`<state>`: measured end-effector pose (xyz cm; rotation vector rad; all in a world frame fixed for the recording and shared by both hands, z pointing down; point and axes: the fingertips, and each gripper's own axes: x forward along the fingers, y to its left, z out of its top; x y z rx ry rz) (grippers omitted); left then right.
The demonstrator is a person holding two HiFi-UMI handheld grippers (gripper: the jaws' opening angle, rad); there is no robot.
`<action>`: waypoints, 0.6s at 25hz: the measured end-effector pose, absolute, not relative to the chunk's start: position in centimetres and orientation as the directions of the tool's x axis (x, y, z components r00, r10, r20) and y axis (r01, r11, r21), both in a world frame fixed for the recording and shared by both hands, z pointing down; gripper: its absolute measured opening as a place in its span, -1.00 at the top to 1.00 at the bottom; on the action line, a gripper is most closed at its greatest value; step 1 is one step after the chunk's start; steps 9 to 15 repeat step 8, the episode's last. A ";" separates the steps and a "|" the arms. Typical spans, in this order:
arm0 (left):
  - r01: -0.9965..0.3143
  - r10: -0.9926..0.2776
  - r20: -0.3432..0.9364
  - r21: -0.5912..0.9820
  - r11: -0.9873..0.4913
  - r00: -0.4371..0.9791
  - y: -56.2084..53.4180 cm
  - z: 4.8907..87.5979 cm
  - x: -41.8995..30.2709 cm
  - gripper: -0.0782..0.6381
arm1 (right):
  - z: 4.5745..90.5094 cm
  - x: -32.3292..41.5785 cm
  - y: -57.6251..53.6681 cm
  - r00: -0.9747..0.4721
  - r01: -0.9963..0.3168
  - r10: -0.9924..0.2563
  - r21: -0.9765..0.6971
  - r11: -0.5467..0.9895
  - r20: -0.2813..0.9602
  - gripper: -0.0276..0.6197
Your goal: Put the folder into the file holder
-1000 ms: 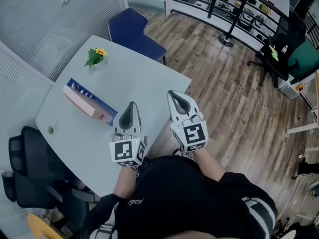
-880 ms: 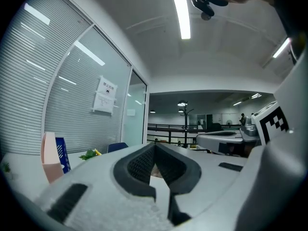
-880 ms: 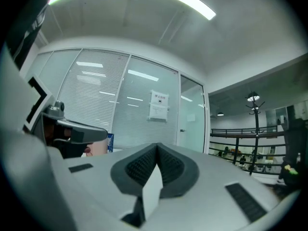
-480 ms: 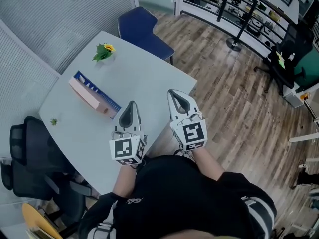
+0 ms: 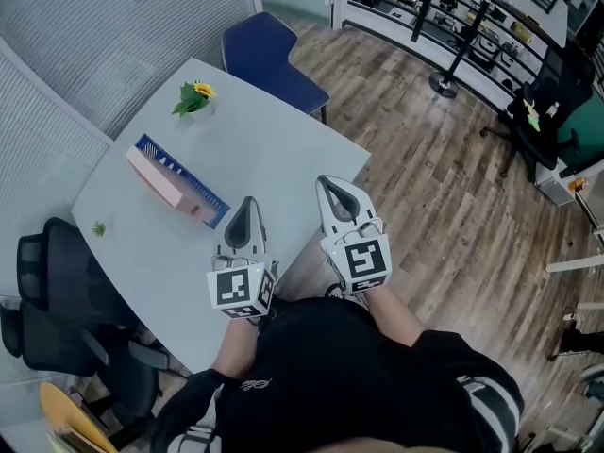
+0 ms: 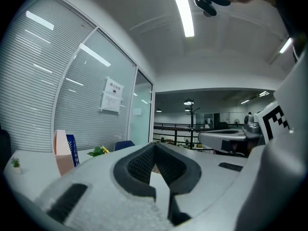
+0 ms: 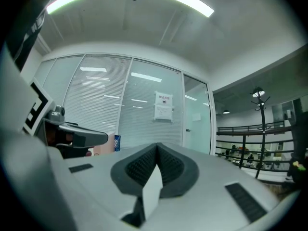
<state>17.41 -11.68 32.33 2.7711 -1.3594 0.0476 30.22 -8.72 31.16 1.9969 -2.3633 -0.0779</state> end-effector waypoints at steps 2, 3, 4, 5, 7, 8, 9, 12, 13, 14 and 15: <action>-0.794 -0.792 0.050 0.035 -0.607 0.608 -11.5 32.4 17.6 0.77 | 31.3 30.4 -8.6 -0.174 -0.982 -0.985 0.067 0.174 0.008 0.91; -0.796 -0.795 0.049 0.035 -0.604 0.605 -11.5 32.4 17.7 0.77 | 31.4 30.5 -8.6 -0.178 -0.982 -0.984 0.068 0.178 0.007 0.91; -0.800 -0.798 0.048 0.034 -0.599 0.600 -11.5 32.4 17.7 0.77 | 31.4 30.6 -8.6 -0.182 -0.981 -0.983 0.068 0.182 0.006 0.91; -0.803 -0.802 0.048 0.033 -0.595 0.596 -11.6 32.4 17.7 0.77 | 31.4 30.6 -8.6 -0.186 -0.980 -0.983 0.068 0.186 0.008 0.91; -0.809 -0.808 0.048 0.031 -0.587 0.588 -11.7 32.4 17.8 0.77 | 31.4 30.8 -8.5 -0.190 -0.979 -0.982 0.065 0.191 0.018 0.91; -0.812 -0.811 0.048 0.030 -0.583 0.584 -11.8 32.4 17.8 0.77 | 31.4 30.9 -8.4 -0.192 -0.979 -0.981 0.064 0.193 0.023 0.91; -0.812 -0.811 0.048 0.030 -0.583 0.584 -11.8 32.4 17.8 0.77 | 31.4 30.9 -8.4 -0.192 -0.979 -0.981 0.064 0.193 0.023 0.91; -0.812 -0.811 0.048 0.030 -0.583 0.584 -11.8 32.4 17.8 0.77 | 31.4 30.9 -8.4 -0.192 -0.979 -0.981 0.064 0.193 0.023 0.91; -0.812 -0.811 0.048 0.030 -0.583 0.584 -11.8 32.4 17.8 0.77 | 31.4 30.9 -8.4 -0.192 -0.979 -0.981 0.064 0.193 0.023 0.91; -0.812 -0.811 0.048 0.030 -0.583 0.584 -11.8 32.4 17.8 0.77 | 31.4 30.9 -8.4 -0.192 -0.979 -0.981 0.064 0.193 0.023 0.91; -0.812 -0.811 0.048 0.030 -0.583 0.584 -11.8 32.4 17.8 0.77 | 31.4 30.9 -8.4 -0.192 -0.979 -0.981 0.064 0.193 0.023 0.91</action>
